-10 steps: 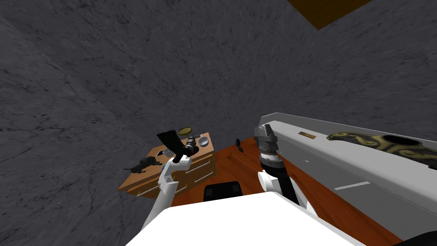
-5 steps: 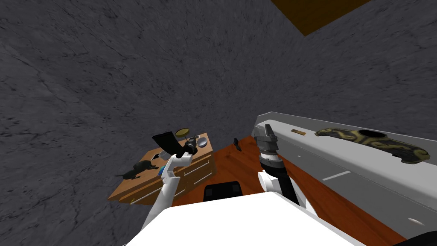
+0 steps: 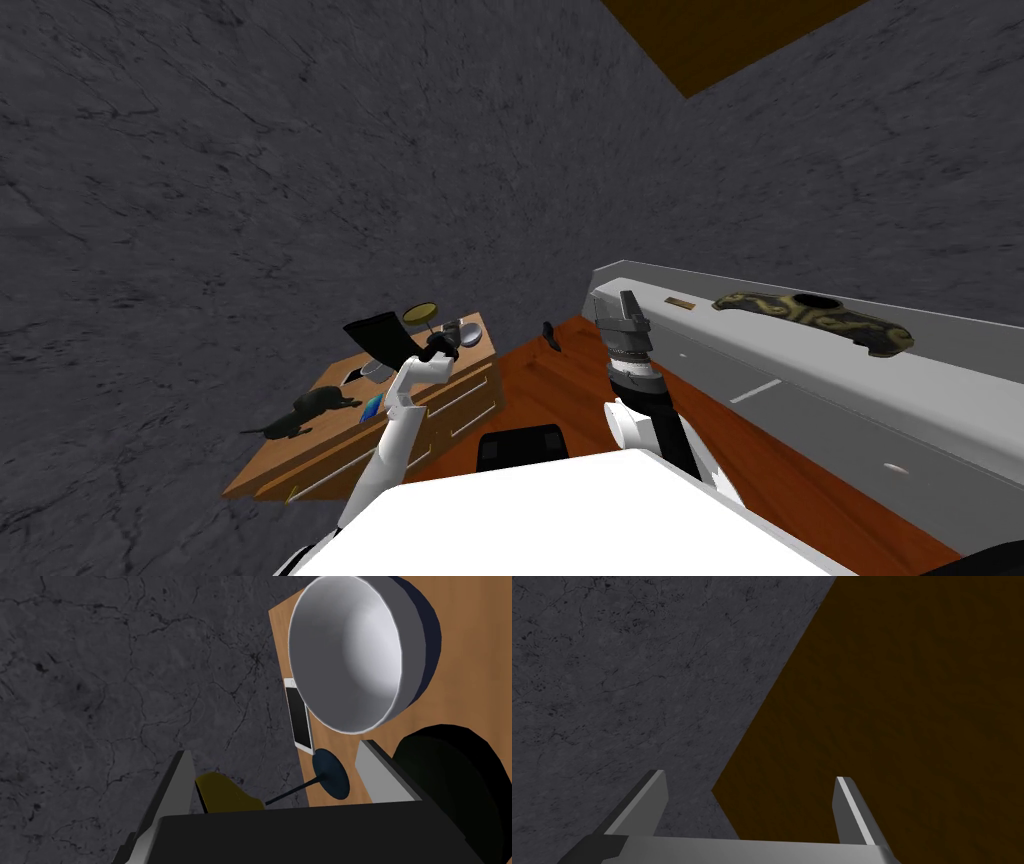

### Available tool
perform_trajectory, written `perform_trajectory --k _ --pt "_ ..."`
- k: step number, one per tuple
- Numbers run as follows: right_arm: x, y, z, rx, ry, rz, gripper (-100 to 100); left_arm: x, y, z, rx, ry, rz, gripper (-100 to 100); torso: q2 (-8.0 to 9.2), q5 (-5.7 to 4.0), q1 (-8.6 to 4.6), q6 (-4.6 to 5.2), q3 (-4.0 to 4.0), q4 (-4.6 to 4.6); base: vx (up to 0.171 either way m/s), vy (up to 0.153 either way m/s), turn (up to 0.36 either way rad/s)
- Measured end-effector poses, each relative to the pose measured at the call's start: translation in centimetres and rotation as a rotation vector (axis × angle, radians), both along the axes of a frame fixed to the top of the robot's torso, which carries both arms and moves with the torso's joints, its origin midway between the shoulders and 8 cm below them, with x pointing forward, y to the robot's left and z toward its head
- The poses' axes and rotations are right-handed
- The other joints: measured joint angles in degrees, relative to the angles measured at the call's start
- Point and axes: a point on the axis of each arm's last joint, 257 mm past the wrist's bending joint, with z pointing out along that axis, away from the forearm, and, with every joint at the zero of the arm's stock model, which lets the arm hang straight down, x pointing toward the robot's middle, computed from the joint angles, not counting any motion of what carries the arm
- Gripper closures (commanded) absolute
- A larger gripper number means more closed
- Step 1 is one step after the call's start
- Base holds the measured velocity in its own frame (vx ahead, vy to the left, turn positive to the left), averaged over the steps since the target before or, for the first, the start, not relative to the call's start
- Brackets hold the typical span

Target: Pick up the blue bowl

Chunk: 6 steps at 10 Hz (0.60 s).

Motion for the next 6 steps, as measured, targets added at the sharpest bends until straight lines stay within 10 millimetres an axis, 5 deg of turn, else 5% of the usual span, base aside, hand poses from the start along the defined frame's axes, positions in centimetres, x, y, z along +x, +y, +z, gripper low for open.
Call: perform_trajectory --k 6 --pt "0.0 0.0 0.0 0.000 0.000 0.000 0 -0.1 1.4 -3.3 -0.006 0.160 0.061 -100 0.00 0.00 -0.01 -0.07 0.00 0.00 -0.011 0.021 -0.108"
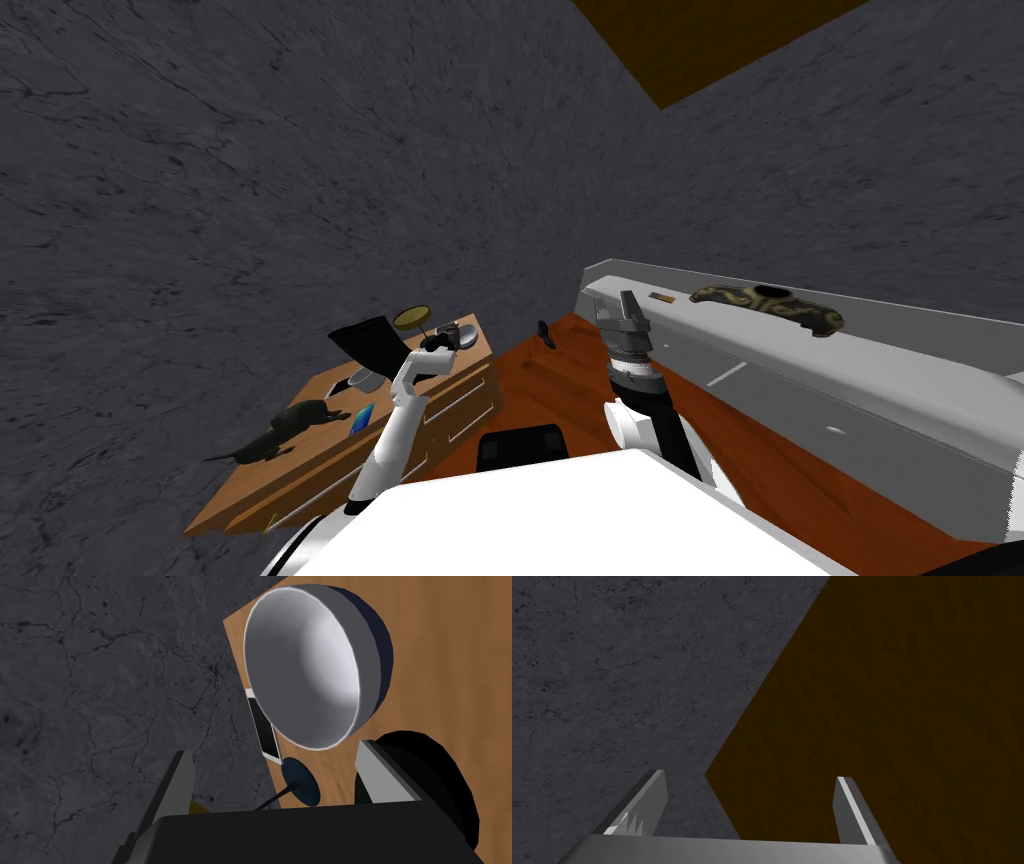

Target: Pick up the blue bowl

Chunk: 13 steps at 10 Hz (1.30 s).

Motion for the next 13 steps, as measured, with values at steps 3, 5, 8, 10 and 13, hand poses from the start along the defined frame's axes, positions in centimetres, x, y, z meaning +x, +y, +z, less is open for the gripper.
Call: perform_trajectory --k 3,5,8,10,13 --pt "0.0 0.0 0.0 0.000 0.000 0.000 0 0.0 0.9 -1.1 0.003 0.074 0.037 -100 0.01 0.00 0.02 0.03 0.00 0.00 -0.011 0.022 -0.117" --pt "0.0 0.0 0.0 0.000 0.000 0.000 0 -0.3 1.4 -2.0 0.006 0.127 0.065 -100 0.02 0.01 0.03 0.03 0.01 0.00 -0.015 0.022 -0.124" --pt "0.0 0.0 0.0 0.000 0.000 0.000 0 -0.9 2.5 -3.0 0.011 0.206 0.109 -100 0.03 0.01 0.03 -0.01 0.01 0.00 -0.015 0.021 -0.121" --pt "0.0 0.0 0.0 0.000 0.000 0.000 0 -1.3 3.1 -3.6 0.016 0.254 0.140 -100 0.01 0.00 0.02 0.00 0.01 0.00 -0.011 0.018 -0.103" --pt "0.0 0.0 0.0 0.000 0.000 0.000 0 -2.2 4.3 -4.3 0.025 0.325 0.191 -100 0.02 0.00 0.01 0.01 0.01 0.00 -0.013 0.016 -0.093"
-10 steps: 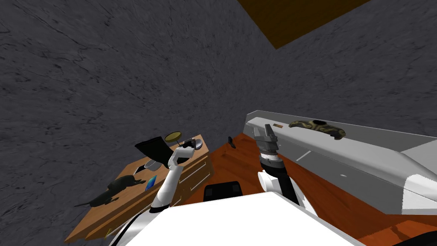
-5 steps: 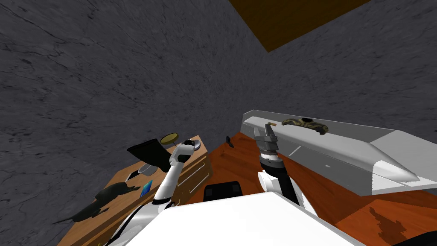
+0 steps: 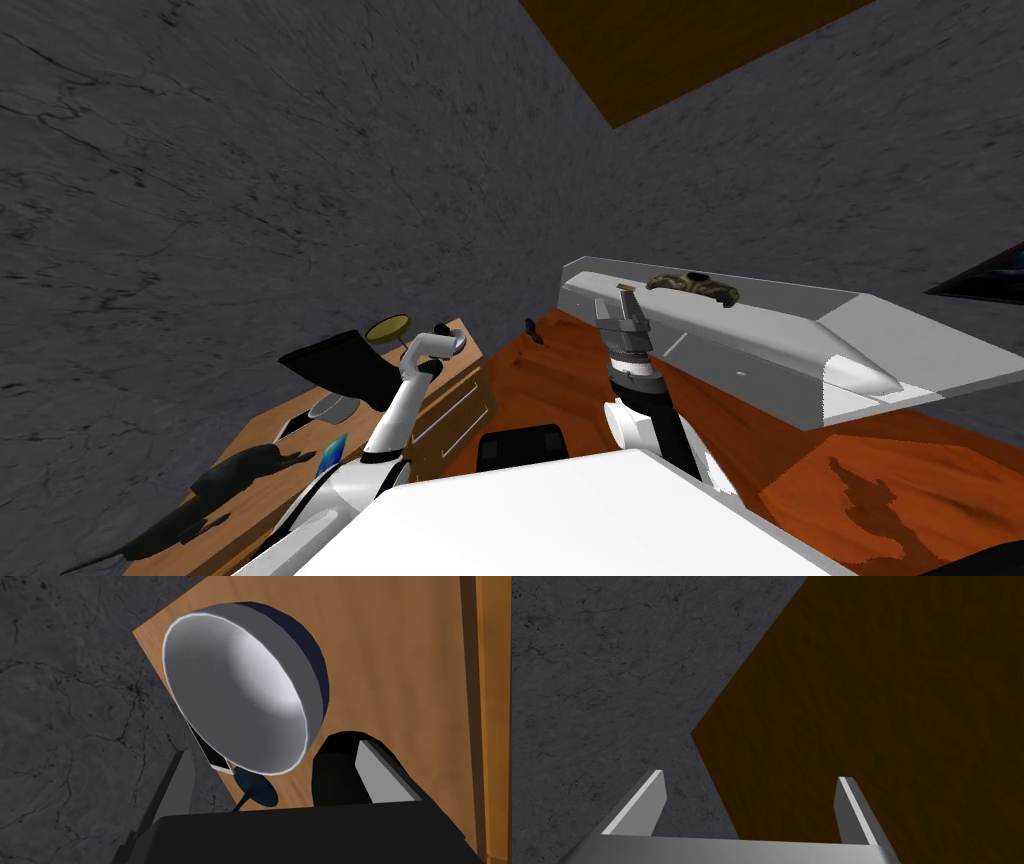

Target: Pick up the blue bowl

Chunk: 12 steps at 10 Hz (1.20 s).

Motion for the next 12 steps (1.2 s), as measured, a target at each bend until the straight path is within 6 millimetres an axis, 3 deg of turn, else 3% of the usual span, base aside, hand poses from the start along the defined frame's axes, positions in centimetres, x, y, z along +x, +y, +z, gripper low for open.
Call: perform_trajectory --k 9,10,11,12 --pt "0.0 0.0 0.0 0.000 0.000 0.000 0 -2.8 3.3 -0.8 0.036 0.195 0.162 -100 -0.01 0.00 0.00 -0.03 0.00 0.00 -0.013 0.017 -0.098" --pt "0.0 0.0 0.0 0.000 0.000 0.000 0 -2.9 3.3 -0.8 0.036 0.199 0.165 0 -0.03 0.00 -0.03 -0.04 -0.01 -0.01 0.000 0.000 0.000" --pt "0.0 0.0 0.0 0.000 0.000 0.000 0 -2.9 3.3 -0.8 0.036 0.198 0.165 -100 -0.04 0.00 -0.04 -0.04 -0.02 -0.01 0.018 -0.098 -0.122" --pt "0.0 0.0 0.0 0.000 0.000 0.000 0 -3.6 4.8 -1.7 0.040 0.218 0.167 -100 -0.09 -0.05 -0.33 -0.03 -0.06 -0.03 0.014 -0.119 -0.066"
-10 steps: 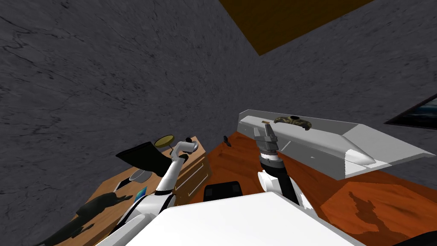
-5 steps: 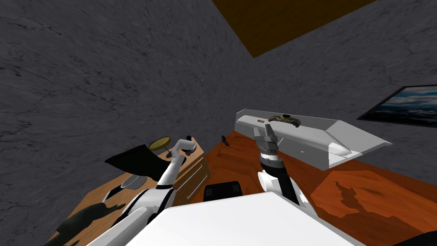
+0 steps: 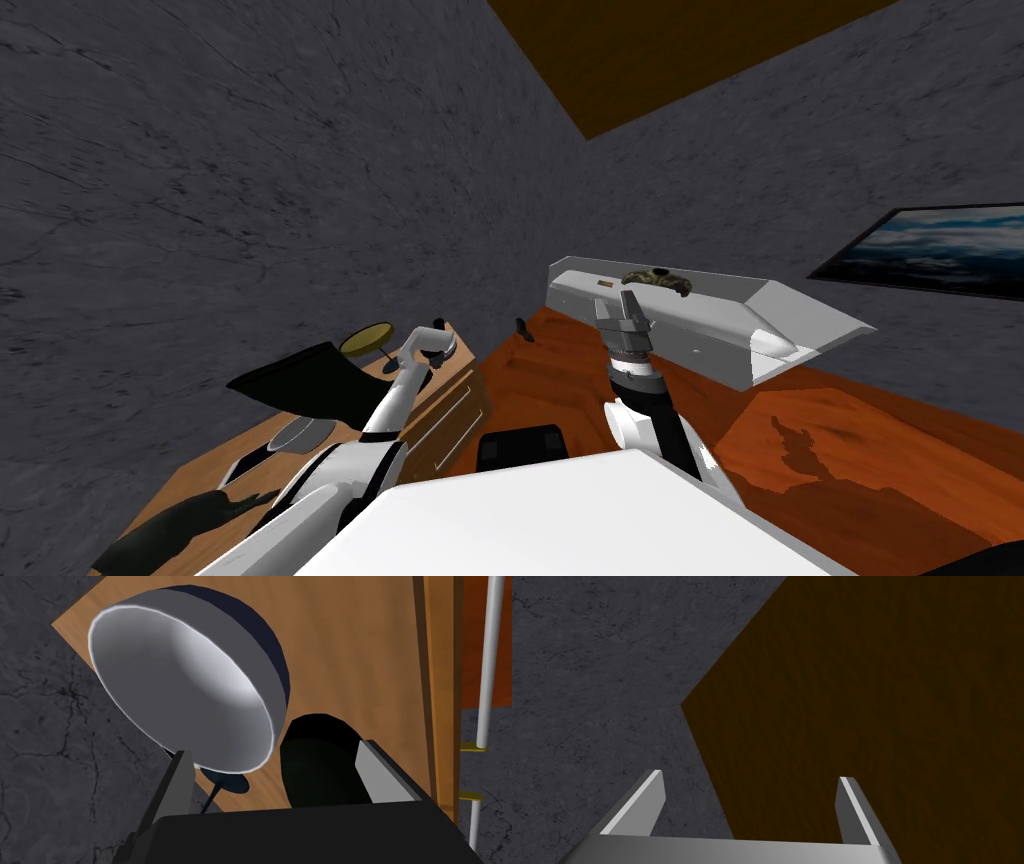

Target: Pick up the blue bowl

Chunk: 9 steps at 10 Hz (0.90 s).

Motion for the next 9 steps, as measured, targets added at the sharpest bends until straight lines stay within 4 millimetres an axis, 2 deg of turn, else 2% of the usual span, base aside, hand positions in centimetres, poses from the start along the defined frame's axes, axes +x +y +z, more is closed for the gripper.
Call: perform_trajectory --k 3,4,6,7,8,9 --pt "0.0 0.0 0.0 0.000 0.000 0.000 0 -1.2 4.0 -2.1 -0.002 0.036 -0.002 -100 0.00 -0.06 -0.17 -0.01 0.00 0.01 0.012 -0.108 -0.059" --pt "0.0 0.0 0.0 0.000 0.000 0.000 0 -1.3 4.7 -2.1 -0.008 0.032 -0.005 -100 0.01 -0.03 0.01 -0.01 0.01 0.01 0.021 -0.105 -0.128" --pt "0.0 0.0 0.0 0.000 0.000 0.000 0 -2.4 7.5 -2.9 -0.010 0.050 0.003 -100 -0.04 -0.05 -0.07 -0.01 -0.02 0.00 0.030 -0.116 -0.098" --pt "0.0 0.0 0.0 0.000 0.000 0.000 0 -3.7 9.3 -3.9 -0.009 0.064 0.008 -100 -0.04 -0.05 -0.17 0.00 -0.02 -0.01 0.027 -0.118 -0.049" --pt "0.0 0.0 0.0 0.000 0.000 0.000 0 -4.0 10.7 -3.8 -0.009 0.061 0.010 -100 -0.04 -0.07 -0.14 0.00 -0.02 0.01 0.008 -0.052 0.015" --pt "0.0 0.0 0.0 0.000 0.000 0.000 0 -3.9 11.3 -3.9 -0.019 0.059 0.013 -100 0.01 -0.02 0.05 -0.01 0.01 0.01 -0.006 -0.094 -0.135"
